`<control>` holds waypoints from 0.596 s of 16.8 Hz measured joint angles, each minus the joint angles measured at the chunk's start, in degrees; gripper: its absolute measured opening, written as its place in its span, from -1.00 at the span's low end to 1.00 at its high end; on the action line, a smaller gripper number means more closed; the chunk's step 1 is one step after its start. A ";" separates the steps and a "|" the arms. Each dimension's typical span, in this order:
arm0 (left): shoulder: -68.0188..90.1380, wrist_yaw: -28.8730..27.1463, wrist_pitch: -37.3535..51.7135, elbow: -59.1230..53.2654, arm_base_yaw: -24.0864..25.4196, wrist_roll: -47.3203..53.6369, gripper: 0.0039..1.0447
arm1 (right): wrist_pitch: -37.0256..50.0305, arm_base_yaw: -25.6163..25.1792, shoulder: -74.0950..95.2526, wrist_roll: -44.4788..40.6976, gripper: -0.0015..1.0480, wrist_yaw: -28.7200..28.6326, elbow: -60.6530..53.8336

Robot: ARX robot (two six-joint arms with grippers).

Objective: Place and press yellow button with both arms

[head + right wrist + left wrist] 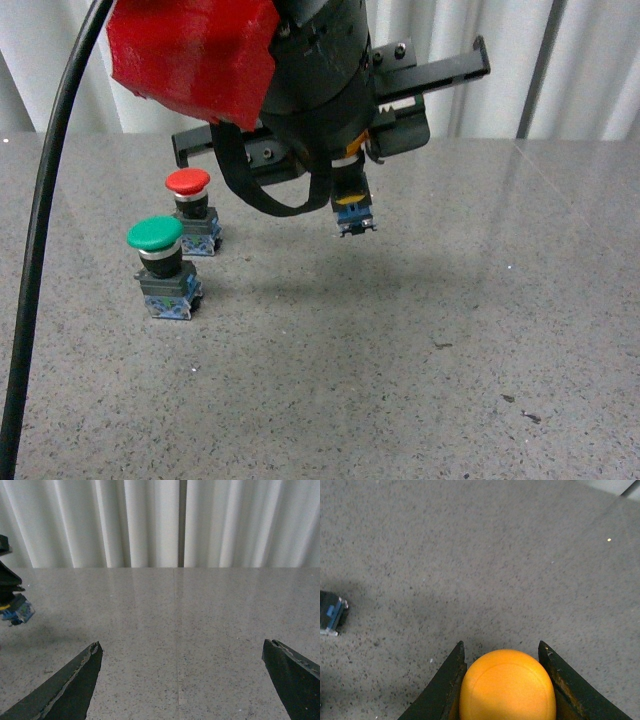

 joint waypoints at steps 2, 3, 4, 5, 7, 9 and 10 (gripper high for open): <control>3.08 1.75 -0.70 0.85 -0.48 -1.18 -0.30 | 0.00 0.00 0.00 0.00 0.87 0.00 0.00; 4.17 2.45 -0.72 1.27 -0.85 -1.20 -0.30 | -0.02 0.00 0.00 0.00 0.87 0.00 0.00; 4.96 2.51 -0.70 1.44 -1.03 -1.18 -0.30 | 0.00 0.00 0.00 0.00 0.87 0.00 0.00; 5.38 2.71 -0.76 1.49 -1.14 -1.14 -0.30 | 0.00 0.00 0.00 0.00 0.87 0.00 -0.02; 6.03 3.32 -1.05 2.03 -0.94 -0.92 -0.30 | 0.00 0.00 0.00 0.00 0.87 0.00 0.00; 6.69 2.60 -1.05 2.03 -0.68 0.11 -0.30 | 0.00 0.00 0.00 0.00 0.87 0.02 -0.02; 6.71 1.84 -1.70 1.97 -0.94 0.26 -0.30 | 0.00 0.00 0.00 0.00 0.87 0.02 0.00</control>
